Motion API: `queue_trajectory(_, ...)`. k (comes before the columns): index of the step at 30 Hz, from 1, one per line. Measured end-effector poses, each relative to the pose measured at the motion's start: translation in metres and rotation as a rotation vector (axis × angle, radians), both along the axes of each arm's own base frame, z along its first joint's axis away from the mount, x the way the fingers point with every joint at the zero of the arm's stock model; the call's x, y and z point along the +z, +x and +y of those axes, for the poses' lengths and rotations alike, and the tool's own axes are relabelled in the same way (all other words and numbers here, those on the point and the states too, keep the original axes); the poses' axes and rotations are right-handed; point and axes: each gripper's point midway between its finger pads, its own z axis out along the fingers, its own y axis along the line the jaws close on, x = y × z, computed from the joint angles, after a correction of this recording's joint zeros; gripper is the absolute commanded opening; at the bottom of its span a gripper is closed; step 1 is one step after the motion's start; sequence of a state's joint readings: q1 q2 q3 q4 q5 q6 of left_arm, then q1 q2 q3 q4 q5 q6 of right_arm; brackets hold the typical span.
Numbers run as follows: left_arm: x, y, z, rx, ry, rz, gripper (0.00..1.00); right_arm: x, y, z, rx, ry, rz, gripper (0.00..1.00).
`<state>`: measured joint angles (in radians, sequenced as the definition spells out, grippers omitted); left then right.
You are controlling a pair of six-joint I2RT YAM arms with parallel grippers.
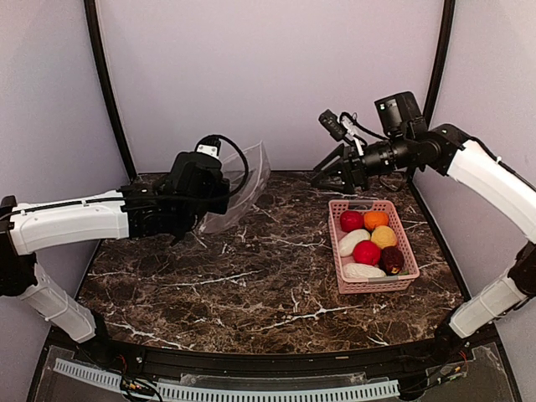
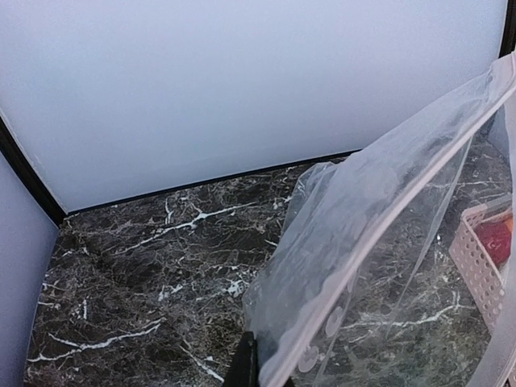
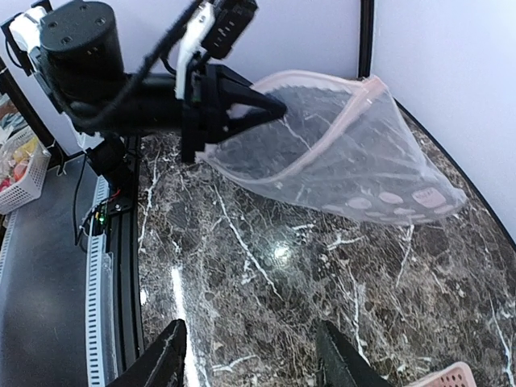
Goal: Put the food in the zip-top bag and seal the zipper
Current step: Open the zipper food storage bag at the center of the board.
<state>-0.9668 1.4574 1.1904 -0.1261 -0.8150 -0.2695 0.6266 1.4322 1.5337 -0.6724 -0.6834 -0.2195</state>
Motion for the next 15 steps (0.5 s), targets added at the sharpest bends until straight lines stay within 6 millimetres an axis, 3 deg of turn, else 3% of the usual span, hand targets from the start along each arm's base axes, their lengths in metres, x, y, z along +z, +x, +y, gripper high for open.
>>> queue_trajectory(5, 0.015, -0.009, 0.017, -0.02, 0.131, 0.003, 0.01, -0.028, 0.024, -0.036, -0.078, -0.061, 0.017, 0.54)
queue_trajectory(12, 0.069, -0.026, 0.059, 0.008, 0.333, -0.015, 0.01, -0.076, 0.058, -0.1, -0.25, -0.162, 0.071, 0.61)
queue_trajectory(15, 0.066, -0.031, 0.062, -0.027, 0.363, 0.028, 0.01, -0.1, 0.065, -0.122, -0.323, -0.229, 0.083, 0.61)
